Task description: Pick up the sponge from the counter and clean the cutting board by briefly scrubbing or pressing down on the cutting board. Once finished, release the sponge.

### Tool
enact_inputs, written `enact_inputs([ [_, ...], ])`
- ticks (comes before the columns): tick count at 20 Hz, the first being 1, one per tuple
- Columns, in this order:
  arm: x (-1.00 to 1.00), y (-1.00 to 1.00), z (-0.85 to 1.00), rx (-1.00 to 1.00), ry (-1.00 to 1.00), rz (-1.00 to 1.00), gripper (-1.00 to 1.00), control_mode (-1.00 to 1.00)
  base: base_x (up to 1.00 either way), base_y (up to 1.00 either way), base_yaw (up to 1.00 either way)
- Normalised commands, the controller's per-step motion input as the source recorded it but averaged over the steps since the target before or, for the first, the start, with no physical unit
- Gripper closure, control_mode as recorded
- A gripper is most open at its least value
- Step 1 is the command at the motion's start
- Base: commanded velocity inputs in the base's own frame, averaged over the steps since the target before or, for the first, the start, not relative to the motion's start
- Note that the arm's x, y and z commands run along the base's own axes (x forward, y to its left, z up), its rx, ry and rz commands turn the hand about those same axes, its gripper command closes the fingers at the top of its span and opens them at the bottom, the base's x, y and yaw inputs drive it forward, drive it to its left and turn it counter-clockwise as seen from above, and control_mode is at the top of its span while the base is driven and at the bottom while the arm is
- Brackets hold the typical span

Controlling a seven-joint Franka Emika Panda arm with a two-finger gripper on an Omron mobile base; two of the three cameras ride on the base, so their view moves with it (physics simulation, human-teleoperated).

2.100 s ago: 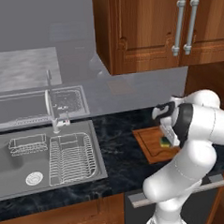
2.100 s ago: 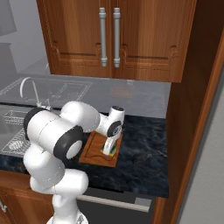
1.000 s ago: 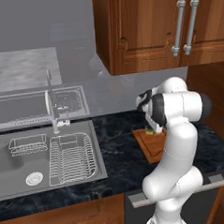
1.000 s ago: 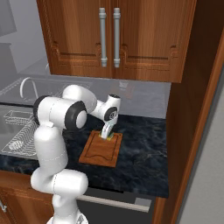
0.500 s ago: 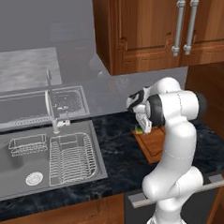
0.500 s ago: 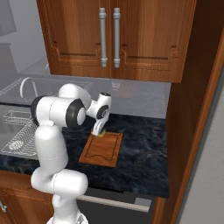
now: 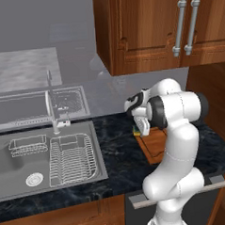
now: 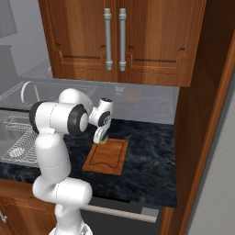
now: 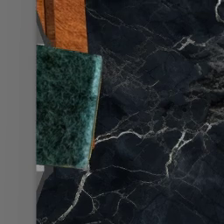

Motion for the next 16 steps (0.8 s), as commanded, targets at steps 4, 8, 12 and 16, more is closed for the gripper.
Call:
enact_inputs([
  [4,-0.56,0.0,-0.29,0.0,0.0,0.0,1.0,-1.0,0.0,0.0,0.0],
  [8,-0.64,0.0,-0.28,0.0,0.0,0.01,1.0,-1.0,0.0,0.0,0.0],
  [12,-0.7,0.0,-0.24,0.0,0.0,0.03,1.0,-1.0,0.0,0.0,0.0],
  [16,-0.7,0.0,-0.15,0.0,0.05,0.04,1.0,-1.0,0.0,0.0,0.0],
])
